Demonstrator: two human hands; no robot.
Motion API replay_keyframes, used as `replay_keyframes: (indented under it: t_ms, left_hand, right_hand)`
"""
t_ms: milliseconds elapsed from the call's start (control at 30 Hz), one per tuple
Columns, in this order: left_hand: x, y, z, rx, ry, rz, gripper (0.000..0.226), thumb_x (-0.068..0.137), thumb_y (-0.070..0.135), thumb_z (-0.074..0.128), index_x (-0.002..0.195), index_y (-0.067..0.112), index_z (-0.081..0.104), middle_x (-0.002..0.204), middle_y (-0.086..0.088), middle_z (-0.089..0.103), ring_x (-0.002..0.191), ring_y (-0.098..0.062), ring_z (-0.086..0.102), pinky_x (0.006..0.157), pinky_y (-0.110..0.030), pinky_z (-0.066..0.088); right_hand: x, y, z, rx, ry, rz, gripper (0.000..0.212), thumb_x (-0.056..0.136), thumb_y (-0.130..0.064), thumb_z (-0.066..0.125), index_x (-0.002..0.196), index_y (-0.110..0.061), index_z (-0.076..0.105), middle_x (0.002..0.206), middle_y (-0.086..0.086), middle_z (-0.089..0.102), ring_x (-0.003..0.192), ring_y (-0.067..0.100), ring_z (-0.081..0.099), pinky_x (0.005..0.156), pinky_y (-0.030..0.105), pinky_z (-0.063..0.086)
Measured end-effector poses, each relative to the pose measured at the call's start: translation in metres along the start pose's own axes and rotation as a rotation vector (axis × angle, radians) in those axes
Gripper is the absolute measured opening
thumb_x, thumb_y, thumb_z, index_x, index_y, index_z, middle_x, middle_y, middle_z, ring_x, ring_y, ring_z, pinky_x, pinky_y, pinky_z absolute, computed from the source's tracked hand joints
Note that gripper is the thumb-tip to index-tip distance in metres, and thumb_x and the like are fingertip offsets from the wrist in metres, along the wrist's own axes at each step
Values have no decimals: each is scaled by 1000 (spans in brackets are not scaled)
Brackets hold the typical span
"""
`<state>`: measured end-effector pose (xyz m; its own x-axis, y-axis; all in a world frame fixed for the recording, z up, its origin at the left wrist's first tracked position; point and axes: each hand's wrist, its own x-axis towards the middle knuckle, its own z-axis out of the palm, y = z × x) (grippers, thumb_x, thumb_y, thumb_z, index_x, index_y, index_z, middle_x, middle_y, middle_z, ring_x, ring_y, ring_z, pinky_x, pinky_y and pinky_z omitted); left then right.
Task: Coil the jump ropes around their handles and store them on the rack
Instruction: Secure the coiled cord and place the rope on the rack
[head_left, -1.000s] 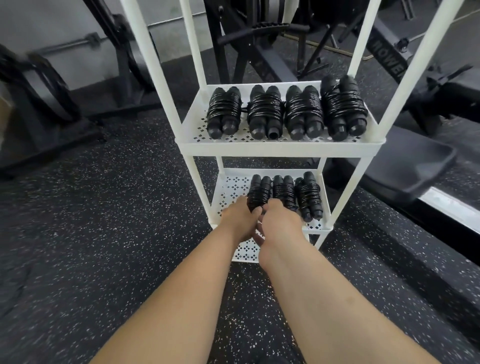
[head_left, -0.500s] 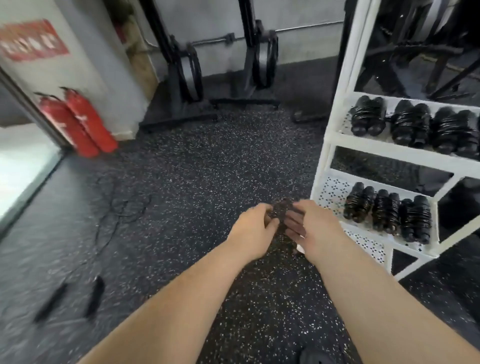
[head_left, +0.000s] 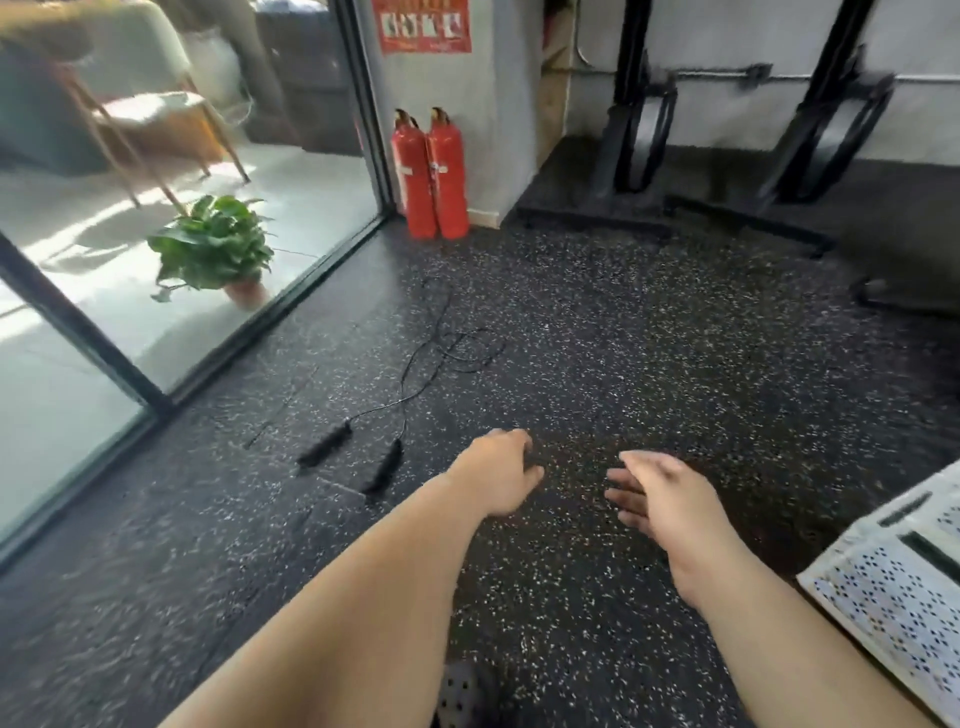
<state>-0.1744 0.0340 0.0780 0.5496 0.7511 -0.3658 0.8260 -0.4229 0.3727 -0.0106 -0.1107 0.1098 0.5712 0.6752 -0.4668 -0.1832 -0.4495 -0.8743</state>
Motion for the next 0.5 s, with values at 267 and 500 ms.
replay_keyframes:
  t_ms: [267, 500]
  left_hand:
    - [19, -128, -23, -24, 32, -200, 58, 107, 47, 57, 156, 17, 44, 148, -16, 47, 133, -39, 53, 111, -52, 48]
    - [55, -238, -19, -4, 58, -356, 52, 106, 45, 58, 148, 17, 47, 141, -16, 47, 130, -41, 50, 109, -56, 48]
  right_hand:
    - [15, 39, 111, -246, -183, -30, 21, 112, -15, 52, 123, -26, 67, 110, -3, 78, 101, 20, 75, 84, 40, 61]
    - [63, 63, 215, -503, -344, -84, 19, 109, -27, 58, 118, -42, 65, 104, -10, 76, 97, 20, 74, 93, 53, 61]
